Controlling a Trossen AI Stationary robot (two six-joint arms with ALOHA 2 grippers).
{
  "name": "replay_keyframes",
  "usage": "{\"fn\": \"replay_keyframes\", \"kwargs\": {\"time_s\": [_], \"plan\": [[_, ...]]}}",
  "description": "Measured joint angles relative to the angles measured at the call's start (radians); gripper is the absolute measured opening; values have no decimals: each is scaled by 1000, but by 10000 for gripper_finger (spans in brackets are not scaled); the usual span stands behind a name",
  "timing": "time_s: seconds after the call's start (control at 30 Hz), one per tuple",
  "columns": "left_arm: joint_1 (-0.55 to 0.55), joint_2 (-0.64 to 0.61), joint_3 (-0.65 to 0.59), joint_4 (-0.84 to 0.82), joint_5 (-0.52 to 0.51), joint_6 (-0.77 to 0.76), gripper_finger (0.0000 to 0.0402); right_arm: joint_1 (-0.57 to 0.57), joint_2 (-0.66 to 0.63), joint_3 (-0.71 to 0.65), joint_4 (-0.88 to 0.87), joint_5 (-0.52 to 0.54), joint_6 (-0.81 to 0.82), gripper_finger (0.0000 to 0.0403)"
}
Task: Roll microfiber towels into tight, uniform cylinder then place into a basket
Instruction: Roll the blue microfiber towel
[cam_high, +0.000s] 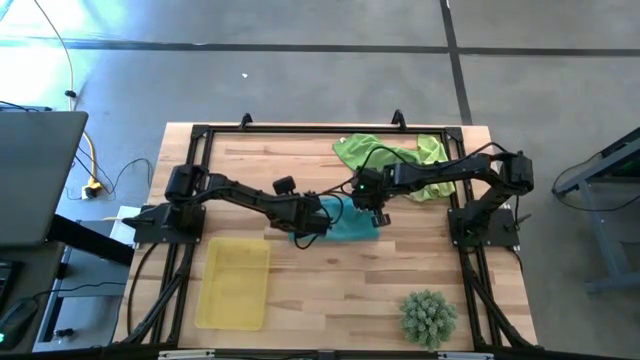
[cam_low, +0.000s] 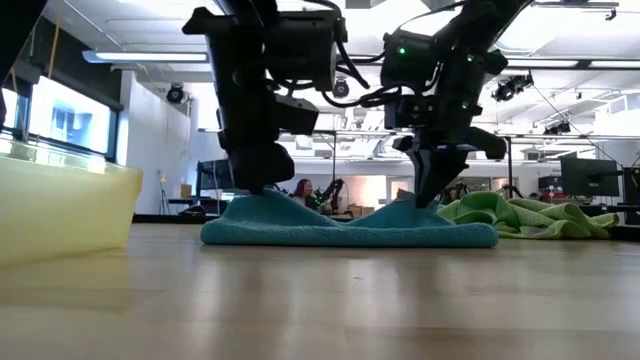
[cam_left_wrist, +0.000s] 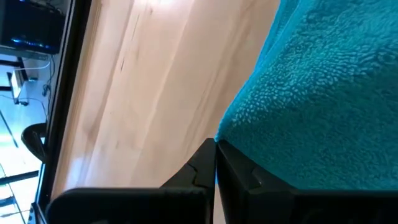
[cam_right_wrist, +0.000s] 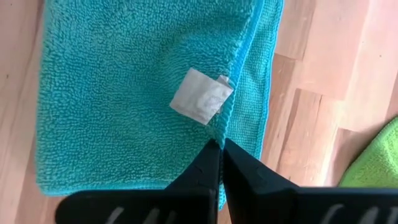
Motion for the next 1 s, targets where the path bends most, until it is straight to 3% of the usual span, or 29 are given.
{"fn": "replay_keyframes", "kwargs": {"time_s": [0.63, 1.0], "plan": [[23, 0, 0, 64, -60, 29, 0, -32, 0, 0, -28, 14, 1, 0], [45, 25, 0, 64, -44, 51, 0, -32, 0, 0, -21, 14, 1, 0]]}}
